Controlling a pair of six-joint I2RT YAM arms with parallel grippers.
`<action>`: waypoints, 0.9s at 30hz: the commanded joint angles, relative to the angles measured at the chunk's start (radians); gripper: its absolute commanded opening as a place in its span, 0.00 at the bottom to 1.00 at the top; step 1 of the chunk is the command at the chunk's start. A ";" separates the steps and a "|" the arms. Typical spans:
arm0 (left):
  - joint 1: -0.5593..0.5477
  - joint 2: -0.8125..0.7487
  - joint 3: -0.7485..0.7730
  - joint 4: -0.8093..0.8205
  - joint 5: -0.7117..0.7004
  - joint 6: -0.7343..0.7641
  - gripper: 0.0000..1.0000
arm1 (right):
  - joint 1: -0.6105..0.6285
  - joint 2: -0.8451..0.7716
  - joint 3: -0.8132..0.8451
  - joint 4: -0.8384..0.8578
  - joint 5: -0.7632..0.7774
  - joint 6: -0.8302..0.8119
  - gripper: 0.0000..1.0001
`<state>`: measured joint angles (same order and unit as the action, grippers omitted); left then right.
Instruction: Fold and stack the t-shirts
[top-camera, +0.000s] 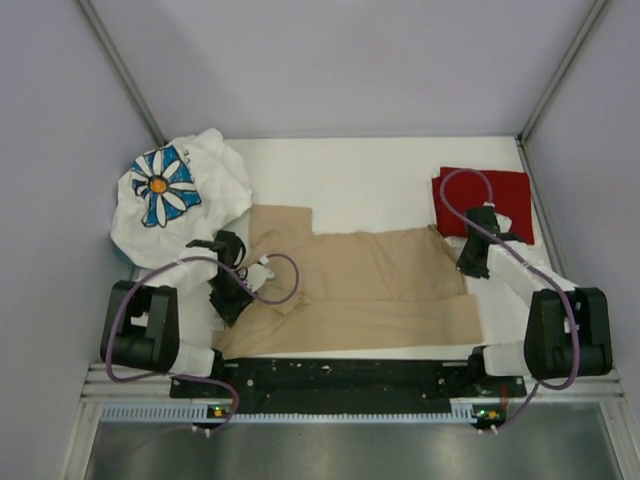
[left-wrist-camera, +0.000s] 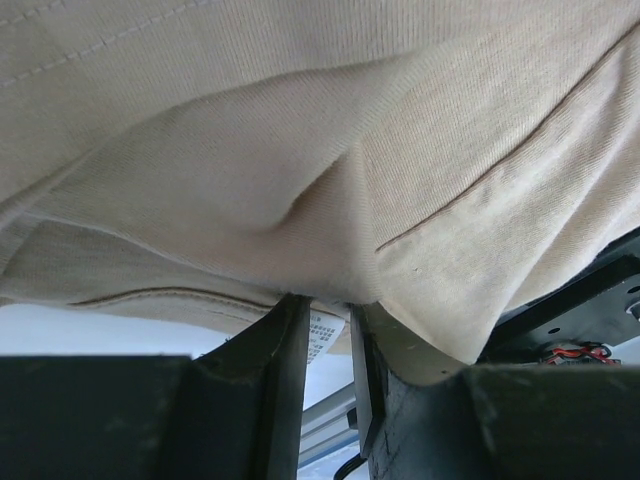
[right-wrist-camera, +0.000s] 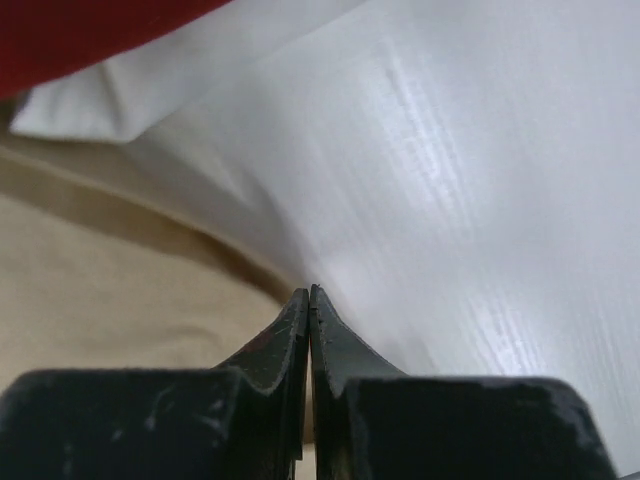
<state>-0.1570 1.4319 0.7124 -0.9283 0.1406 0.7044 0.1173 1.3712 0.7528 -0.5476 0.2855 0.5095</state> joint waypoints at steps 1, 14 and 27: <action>0.007 -0.004 -0.070 0.082 -0.022 0.024 0.29 | -0.151 -0.020 -0.027 0.066 0.007 0.011 0.00; 0.023 -0.100 -0.076 0.031 -0.058 0.032 0.34 | 0.020 -0.245 -0.044 0.291 -0.264 -0.164 0.00; 0.211 -0.054 -0.142 0.028 -0.188 0.089 0.32 | 0.193 0.316 0.359 0.209 -0.301 -0.328 0.00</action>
<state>-0.0010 1.3506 0.6415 -0.9298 0.0406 0.7372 0.2989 1.6001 1.0004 -0.3054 -0.0551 0.2325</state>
